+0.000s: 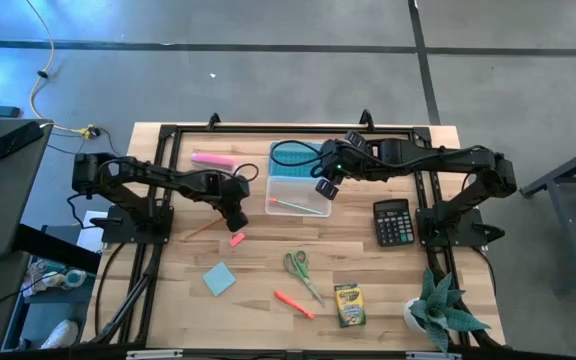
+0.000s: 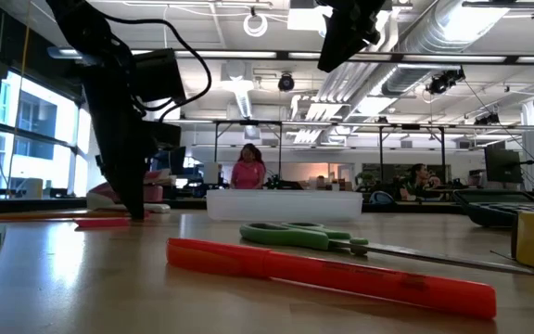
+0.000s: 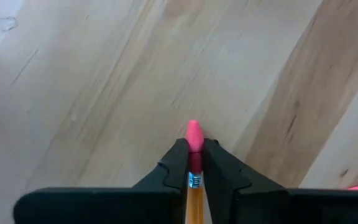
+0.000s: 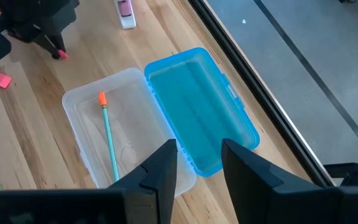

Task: Pack school essentials
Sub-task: Put the yellow pencil into the blue supply box, then put the green scissor into the blue supply box

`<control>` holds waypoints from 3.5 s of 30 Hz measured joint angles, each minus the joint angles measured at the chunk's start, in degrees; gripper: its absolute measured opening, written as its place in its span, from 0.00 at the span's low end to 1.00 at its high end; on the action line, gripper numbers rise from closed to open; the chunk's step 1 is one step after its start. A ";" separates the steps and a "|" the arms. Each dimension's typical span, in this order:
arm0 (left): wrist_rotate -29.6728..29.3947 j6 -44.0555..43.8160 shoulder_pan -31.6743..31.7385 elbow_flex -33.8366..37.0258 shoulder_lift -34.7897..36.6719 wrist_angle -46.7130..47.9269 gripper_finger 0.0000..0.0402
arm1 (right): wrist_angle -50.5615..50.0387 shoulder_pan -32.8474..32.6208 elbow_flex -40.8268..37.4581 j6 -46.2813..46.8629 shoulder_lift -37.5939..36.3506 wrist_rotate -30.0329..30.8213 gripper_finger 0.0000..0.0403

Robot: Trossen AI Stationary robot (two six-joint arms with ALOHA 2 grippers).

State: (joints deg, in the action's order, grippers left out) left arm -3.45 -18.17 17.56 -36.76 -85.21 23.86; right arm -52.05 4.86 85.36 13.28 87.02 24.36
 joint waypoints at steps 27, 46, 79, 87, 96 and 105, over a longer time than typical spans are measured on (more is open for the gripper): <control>-22.47 43.65 -14.94 -20.45 -0.57 -15.10 0.07 | 0.02 0.00 0.00 2.84 0.02 4.68 0.29; -19.58 61.39 -14.27 -24.79 -16.80 -30.78 0.06 | -0.02 0.04 0.00 7.29 0.02 12.94 0.29; -8.58 55.30 -7.38 -27.99 -20.88 -30.04 0.08 | -0.04 2.28 0.00 8.82 0.02 9.60 0.29; -8.76 51.87 -5.88 -27.99 -21.22 -29.20 0.14 | -1.00 2.27 0.00 8.47 0.02 9.49 0.29; -9.78 49.82 -5.95 -27.99 -21.20 -30.36 0.29 | -2.99 2.27 0.00 8.76 0.02 9.48 0.29; -15.07 49.61 -6.27 -27.99 -19.28 -28.06 0.32 | -3.08 2.27 0.00 6.46 0.02 9.45 0.29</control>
State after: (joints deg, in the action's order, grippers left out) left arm -18.52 31.44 11.29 -64.75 -104.48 -4.20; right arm -55.14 7.14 85.36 19.74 87.05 33.80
